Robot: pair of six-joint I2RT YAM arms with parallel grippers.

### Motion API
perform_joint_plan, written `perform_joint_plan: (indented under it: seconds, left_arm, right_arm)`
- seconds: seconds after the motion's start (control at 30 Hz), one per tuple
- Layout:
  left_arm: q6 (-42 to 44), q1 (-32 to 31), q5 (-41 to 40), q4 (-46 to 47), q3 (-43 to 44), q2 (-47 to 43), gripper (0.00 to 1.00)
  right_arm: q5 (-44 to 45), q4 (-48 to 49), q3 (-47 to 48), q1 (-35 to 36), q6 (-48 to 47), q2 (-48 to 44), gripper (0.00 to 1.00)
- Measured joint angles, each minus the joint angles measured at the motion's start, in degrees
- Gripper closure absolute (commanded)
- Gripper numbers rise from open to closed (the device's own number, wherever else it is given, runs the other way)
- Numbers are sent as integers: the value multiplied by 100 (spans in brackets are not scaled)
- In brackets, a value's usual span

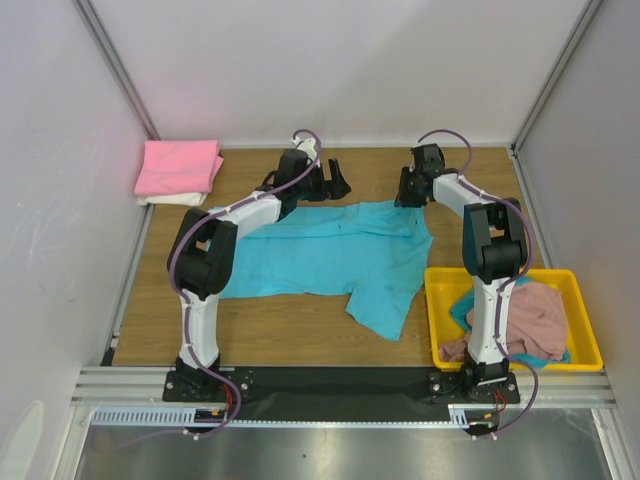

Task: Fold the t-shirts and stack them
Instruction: Fold the tshirt

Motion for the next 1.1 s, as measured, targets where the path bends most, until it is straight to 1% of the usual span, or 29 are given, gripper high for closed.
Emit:
perform_joint_plan:
  seconds: [0.13, 0.2, 0.23, 0.33, 0.67, 1.1]
  left_arm:
    - [-13, 0, 0, 0, 0, 0, 0]
    - [-13, 0, 0, 0, 0, 0, 0]
    - [-13, 0, 2, 0, 0, 0, 0]
    - [-13, 0, 2, 0, 0, 0, 0]
    - [-72, 0, 4, -52, 2, 0, 0]
    - [-173, 0, 11, -138, 0, 2, 0]
  right_arm:
    - [-4, 2, 0, 0, 0, 0, 81]
    - [-7, 2, 0, 0, 0, 0, 83]
    - [-7, 2, 0, 0, 2, 0, 90]
    - [-20, 4, 0, 0, -4, 0, 100]
    - [-79, 90, -37, 4, 9, -37, 100]
    - [-345, 439, -800, 26, 22, -763, 100]
